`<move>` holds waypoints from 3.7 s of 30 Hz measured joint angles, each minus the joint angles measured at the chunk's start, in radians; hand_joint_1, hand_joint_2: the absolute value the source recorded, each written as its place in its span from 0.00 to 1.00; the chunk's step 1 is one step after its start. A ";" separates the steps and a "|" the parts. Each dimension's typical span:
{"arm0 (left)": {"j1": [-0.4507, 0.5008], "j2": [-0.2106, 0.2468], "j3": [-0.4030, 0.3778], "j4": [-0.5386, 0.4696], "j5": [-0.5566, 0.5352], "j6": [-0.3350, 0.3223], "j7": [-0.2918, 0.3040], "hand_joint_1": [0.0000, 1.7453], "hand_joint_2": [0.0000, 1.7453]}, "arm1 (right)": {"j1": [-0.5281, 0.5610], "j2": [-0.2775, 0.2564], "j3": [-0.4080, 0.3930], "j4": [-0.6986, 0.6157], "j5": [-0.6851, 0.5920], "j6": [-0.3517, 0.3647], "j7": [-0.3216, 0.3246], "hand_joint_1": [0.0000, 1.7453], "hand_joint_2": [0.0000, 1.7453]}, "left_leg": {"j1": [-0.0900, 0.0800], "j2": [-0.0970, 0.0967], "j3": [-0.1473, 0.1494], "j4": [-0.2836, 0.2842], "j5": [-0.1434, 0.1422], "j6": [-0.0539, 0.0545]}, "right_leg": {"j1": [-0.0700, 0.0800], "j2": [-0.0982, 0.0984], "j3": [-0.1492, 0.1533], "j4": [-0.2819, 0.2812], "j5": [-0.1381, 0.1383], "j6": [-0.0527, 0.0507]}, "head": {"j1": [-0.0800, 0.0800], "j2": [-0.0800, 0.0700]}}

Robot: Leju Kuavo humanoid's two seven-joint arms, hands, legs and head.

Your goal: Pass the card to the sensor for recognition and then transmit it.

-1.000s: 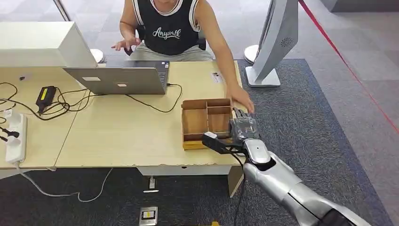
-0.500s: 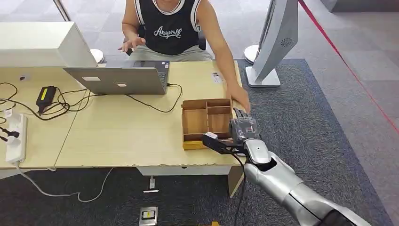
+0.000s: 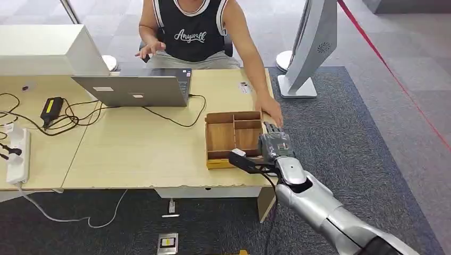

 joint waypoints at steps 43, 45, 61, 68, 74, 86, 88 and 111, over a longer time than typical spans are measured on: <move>0.002 -0.001 -0.042 -0.007 0.000 -0.015 -0.014 0.00 0.00 | 0.023 -0.093 -0.073 -0.344 -0.248 -0.071 -0.138 0.00 1.00 | 0.000 0.000 0.000 0.000 0.000 0.000 | 0.000 0.000 0.000 0.000 0.000 0.000 | 0.000 0.000; 0.002 -0.001 -0.042 -0.008 0.000 -0.015 -0.014 0.00 0.00 | 0.027 -0.092 -0.064 -0.356 -0.252 -0.066 -0.140 0.00 1.00 | 0.000 0.000 0.000 0.000 0.000 0.000 | 0.000 0.000 0.000 0.000 0.000 0.000 | 0.000 0.000; 0.004 0.000 -0.041 -0.009 0.000 -0.008 -0.008 0.00 0.00 | 0.076 -0.063 0.025 -0.361 -0.194 0.085 -0.080 0.00 1.00 | 0.000 0.000 -0.001 0.000 0.000 0.000 | 0.000 0.000 0.000 0.000 0.000 0.000 | 0.000 0.000; 0.003 0.000 -0.041 -0.009 0.000 -0.010 0.002 0.00 0.00 | 0.073 -0.040 0.053 -0.306 -0.140 0.078 -0.040 0.00 1.00 | 0.000 0.000 -0.001 0.000 0.000 0.000 | 0.000 0.000 0.000 0.000 0.000 0.000 | 0.000 0.000; 0.003 -0.001 -0.042 -0.009 0.000 -0.013 0.010 0.00 0.00 | 0.066 -0.021 0.070 -0.235 -0.092 0.056 -0.019 0.00 1.00 | 0.000 0.000 -0.001 0.000 0.000 0.000 | 0.000 0.000 0.000 0.000 0.000 0.000 | 0.000 0.000; 0.003 -0.003 -0.041 -0.009 0.000 -0.011 0.010 0.00 0.00 | 0.043 0.007 0.074 -0.106 -0.012 0.012 0.010 0.00 1.00 | 0.000 0.000 -0.001 0.000 0.000 0.000 | 0.000 0.000 0.000 0.000 0.000 0.000 | 0.000 0.000; 0.003 -0.003 -0.041 -0.009 0.000 -0.008 0.007 0.00 0.00 | 0.042 0.012 0.074 -0.089 -0.008 0.011 0.006 0.00 1.00 | 0.000 0.000 -0.001 0.000 0.000 0.000 | 0.000 0.000 0.000 0.000 0.000 0.000 | 0.000 0.000; 0.004 -0.004 -0.041 -0.009 0.000 0.008 -0.009 0.00 0.00 | 0.029 0.035 0.063 -0.007 -0.002 -0.008 -0.022 0.89 1.00 | 0.000 0.000 0.000 0.000 0.000 0.000 | 0.000 0.000 0.000 0.000 0.000 0.000 | 0.000 0.000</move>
